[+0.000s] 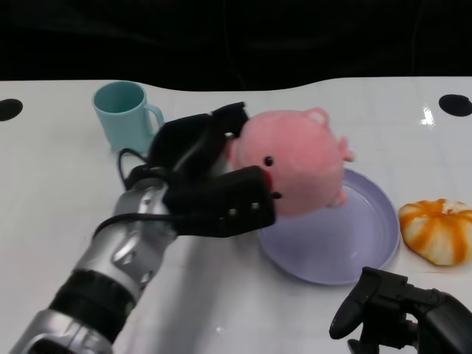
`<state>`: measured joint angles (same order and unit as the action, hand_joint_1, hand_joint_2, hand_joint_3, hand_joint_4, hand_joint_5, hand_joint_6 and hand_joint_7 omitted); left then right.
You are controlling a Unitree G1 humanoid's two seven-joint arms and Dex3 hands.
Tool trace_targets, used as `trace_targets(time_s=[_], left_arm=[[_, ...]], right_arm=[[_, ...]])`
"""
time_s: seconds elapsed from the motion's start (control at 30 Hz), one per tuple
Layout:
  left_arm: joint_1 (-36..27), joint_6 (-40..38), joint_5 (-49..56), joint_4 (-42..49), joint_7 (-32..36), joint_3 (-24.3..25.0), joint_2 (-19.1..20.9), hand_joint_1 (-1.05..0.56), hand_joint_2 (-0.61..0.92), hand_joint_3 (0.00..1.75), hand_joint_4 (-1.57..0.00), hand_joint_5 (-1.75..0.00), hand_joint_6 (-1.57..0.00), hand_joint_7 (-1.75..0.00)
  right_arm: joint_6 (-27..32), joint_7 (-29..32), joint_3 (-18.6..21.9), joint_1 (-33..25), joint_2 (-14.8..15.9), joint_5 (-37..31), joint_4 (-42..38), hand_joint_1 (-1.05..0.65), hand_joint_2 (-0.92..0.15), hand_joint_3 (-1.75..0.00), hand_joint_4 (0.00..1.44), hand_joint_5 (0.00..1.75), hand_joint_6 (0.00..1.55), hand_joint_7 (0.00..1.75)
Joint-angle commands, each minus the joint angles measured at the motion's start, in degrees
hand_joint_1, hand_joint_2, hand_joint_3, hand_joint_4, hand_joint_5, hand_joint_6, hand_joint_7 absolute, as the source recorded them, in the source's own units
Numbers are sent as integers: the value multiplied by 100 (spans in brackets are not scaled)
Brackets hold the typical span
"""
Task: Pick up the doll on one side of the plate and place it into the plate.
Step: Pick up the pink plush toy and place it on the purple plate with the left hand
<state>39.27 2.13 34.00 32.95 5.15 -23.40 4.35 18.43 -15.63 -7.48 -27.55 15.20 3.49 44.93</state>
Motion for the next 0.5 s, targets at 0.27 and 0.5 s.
trace_targets(time_s=[0.27, 0.5], left_arm=[[739, -651, 271, 327, -444, -492, -626, -22, 44, 105, -92, -175, -72, -175], [1001, -841, 291, 1000, -499, -664, -945, -23, 57, 87, -90, -175, -66, -163]], right_arm=[[-14, 65, -84, -4, 6, -56, 150, -15, -60, -104, 63, 169, 55, 141], [37, 118, -155, 0, -26, -77, 207, -16, -59, -106, 62, 169, 55, 140]])
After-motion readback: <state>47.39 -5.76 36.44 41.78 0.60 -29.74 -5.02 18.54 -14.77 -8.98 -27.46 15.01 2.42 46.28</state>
